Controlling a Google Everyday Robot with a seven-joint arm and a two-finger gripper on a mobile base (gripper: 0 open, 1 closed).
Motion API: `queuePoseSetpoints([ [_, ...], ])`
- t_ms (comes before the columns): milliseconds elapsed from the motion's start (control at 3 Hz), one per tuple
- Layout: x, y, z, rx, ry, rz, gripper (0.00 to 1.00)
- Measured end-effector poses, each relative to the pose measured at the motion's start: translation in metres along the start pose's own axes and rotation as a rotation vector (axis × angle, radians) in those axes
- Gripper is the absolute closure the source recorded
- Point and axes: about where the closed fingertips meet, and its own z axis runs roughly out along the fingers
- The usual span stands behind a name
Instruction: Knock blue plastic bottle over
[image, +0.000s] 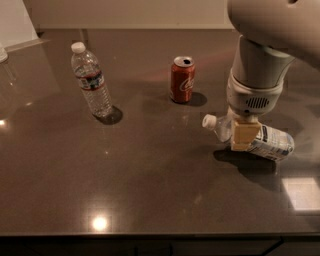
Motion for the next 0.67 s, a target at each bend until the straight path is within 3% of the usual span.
queuePoseSetpoints([
  [333,-0.0066,0.0036,0.0211,0.005,-0.063,-0.001,0.0],
  [667,-0.0066,0.0036,0.0211,0.005,-0.064,-0.001,0.0],
])
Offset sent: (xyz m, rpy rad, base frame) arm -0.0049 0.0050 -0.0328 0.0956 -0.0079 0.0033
